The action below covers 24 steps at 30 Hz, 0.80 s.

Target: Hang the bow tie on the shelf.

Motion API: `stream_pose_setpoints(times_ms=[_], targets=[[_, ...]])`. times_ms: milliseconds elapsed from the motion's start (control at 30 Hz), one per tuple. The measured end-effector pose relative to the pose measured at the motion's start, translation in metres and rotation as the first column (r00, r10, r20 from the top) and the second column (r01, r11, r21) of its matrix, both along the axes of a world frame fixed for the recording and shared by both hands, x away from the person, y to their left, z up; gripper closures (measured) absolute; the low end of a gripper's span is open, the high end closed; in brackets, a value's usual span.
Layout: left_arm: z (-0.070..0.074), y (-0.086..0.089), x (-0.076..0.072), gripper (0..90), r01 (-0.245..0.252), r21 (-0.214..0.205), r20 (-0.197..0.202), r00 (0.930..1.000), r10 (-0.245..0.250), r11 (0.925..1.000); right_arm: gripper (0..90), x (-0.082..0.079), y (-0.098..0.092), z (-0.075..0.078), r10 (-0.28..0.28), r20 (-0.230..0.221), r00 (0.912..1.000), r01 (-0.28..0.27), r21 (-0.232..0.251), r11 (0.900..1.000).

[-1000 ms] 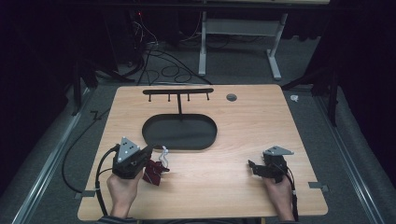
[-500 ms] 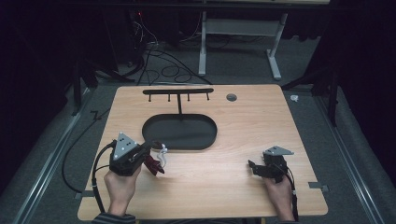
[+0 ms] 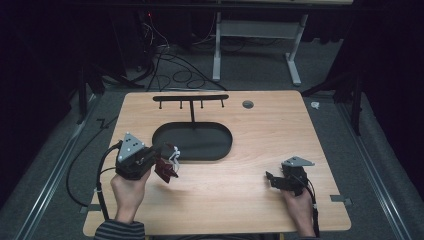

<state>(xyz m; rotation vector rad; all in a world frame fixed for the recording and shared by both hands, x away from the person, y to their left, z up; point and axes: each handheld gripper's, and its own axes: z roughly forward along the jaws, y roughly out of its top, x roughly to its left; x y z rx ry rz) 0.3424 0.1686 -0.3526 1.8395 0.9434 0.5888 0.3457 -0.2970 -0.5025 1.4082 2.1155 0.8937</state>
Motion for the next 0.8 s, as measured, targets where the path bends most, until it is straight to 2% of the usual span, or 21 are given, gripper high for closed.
stream_pose_setpoints(times_ms=[467, 800], targets=[[0.016, -0.012, 0.024, 89.9, 0.011, -0.003, 0.010, 0.9999, -0.011, 0.9999, 27.9, 0.000, 0.000, 0.000, 0.000, 0.000, 1.0000, 0.000, 0.000, 1.0000], [0.020, -0.017, 0.038, 89.9, 0.011, -0.016, -0.001, 0.9999, -0.011, 0.9998, 27.9, 0.000, 0.000, 0.000, -0.002, -0.004, 1.0000, 0.002, 0.005, 1.0000]])
